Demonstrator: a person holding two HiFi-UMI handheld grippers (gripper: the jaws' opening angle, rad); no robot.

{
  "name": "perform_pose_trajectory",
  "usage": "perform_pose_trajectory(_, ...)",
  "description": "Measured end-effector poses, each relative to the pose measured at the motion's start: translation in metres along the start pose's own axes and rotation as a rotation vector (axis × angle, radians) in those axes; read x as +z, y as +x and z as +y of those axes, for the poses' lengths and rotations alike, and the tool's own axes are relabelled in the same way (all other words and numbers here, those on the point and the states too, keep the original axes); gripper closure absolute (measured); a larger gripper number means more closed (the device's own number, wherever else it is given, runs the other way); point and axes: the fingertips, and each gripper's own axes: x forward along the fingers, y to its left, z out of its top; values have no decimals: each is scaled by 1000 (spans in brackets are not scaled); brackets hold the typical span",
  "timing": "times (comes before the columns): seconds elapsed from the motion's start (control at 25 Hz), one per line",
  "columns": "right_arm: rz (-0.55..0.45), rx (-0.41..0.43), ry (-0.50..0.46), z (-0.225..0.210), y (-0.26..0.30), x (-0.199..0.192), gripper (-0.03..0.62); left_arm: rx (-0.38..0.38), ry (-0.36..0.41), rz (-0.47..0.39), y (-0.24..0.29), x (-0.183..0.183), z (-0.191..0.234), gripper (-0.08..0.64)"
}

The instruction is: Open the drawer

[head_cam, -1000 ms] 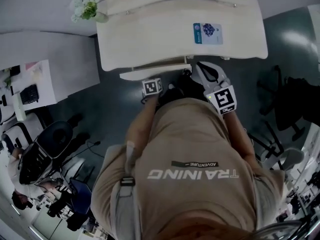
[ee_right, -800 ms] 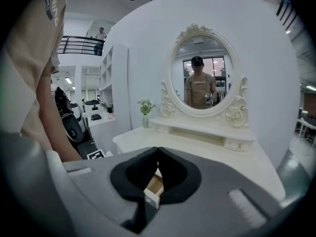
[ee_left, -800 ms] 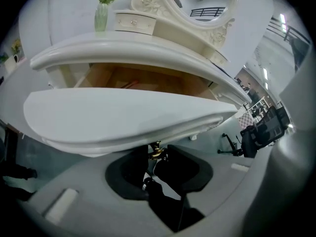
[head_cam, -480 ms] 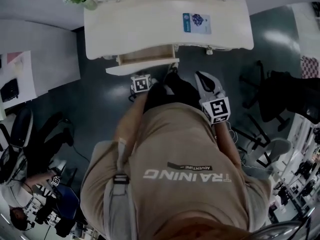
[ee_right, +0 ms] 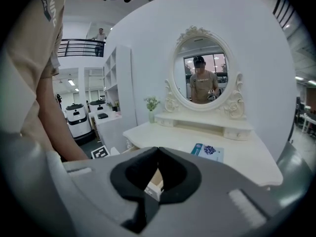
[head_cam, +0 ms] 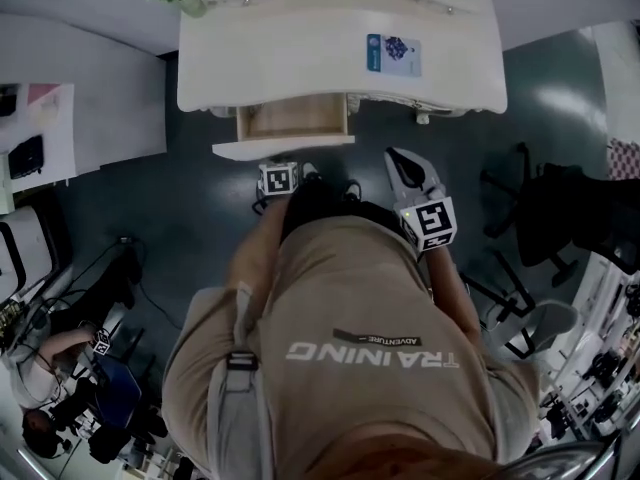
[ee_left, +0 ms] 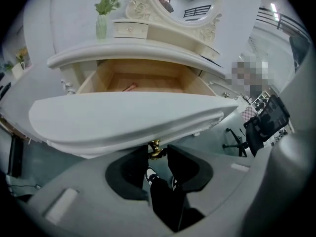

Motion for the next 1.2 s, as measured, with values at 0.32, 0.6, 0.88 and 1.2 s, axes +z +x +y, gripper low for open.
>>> perform_pose_trajectory(0.32,18,30,47,-24,-49,-43,589,27,-34,36,-4,-22,-17,430)
perform_pose_trajectory(0.6,23,85,74,-30,-77,-75,589,110,-56,26,-9,-37,-25,430)
perform_pose_trajectory(0.88,38,155,43,-11,-90,-91,589,141,-61,9,-12,-64,-29,428)
perform_pose_trajectory(1.2,35,180,18,39,-98,-85,589,33,-14,9,-36,-82,-34,430)
